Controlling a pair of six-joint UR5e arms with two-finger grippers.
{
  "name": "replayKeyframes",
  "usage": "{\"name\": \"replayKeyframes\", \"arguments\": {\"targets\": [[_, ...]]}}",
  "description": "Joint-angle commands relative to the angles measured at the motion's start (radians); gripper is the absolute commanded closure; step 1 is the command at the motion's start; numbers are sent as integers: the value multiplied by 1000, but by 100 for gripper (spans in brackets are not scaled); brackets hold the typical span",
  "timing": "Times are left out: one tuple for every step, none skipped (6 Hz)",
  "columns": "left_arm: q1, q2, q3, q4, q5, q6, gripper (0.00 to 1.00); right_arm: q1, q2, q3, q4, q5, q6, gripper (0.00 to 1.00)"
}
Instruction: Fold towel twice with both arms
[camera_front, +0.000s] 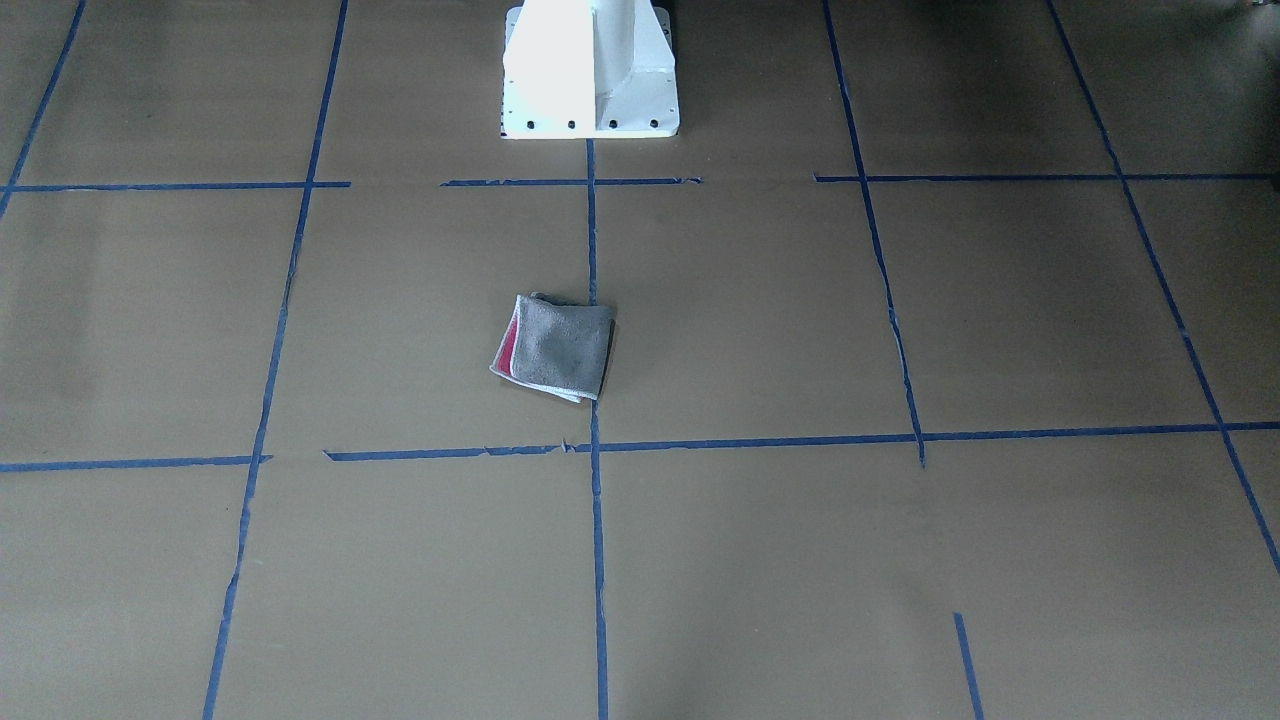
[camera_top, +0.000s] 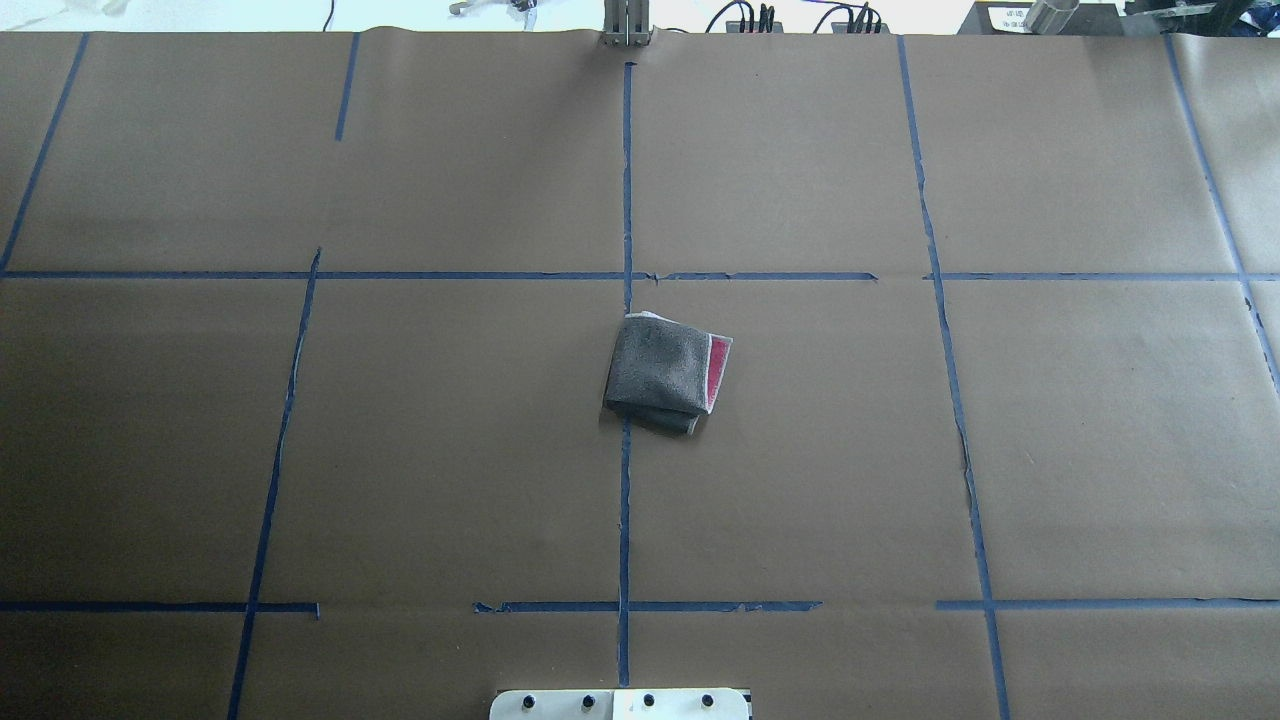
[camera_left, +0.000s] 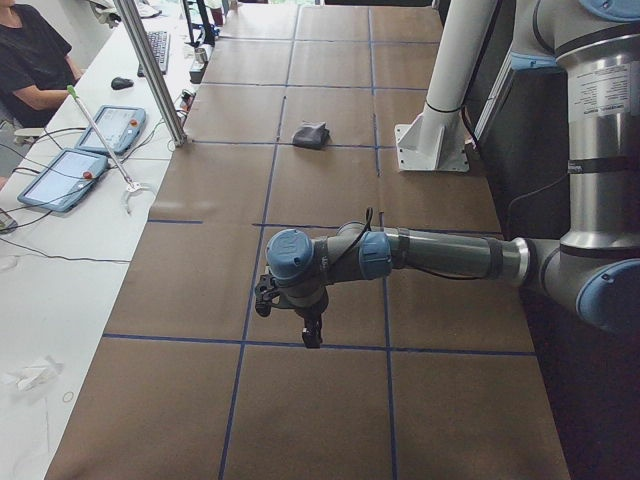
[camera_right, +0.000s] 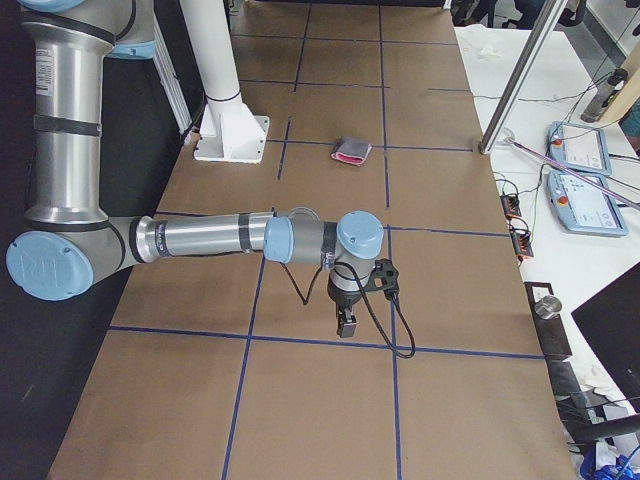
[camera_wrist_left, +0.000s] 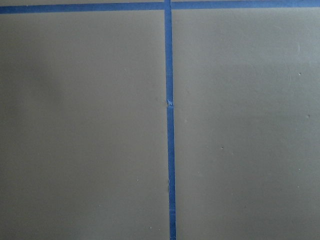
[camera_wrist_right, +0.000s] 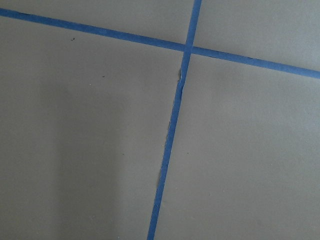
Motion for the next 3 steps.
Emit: {"name": "replayKeyframes", "arguments": {"targets": [[-1,5,16,3,-49,2,0,0,-4,-1,0,11,1,0],[-1,7,20,3,-69,0,0,0,-4,-1,0,11,1,0],[-1,5,20,2,-67,0,0,0,-4,-1,0,11,1,0]]}}
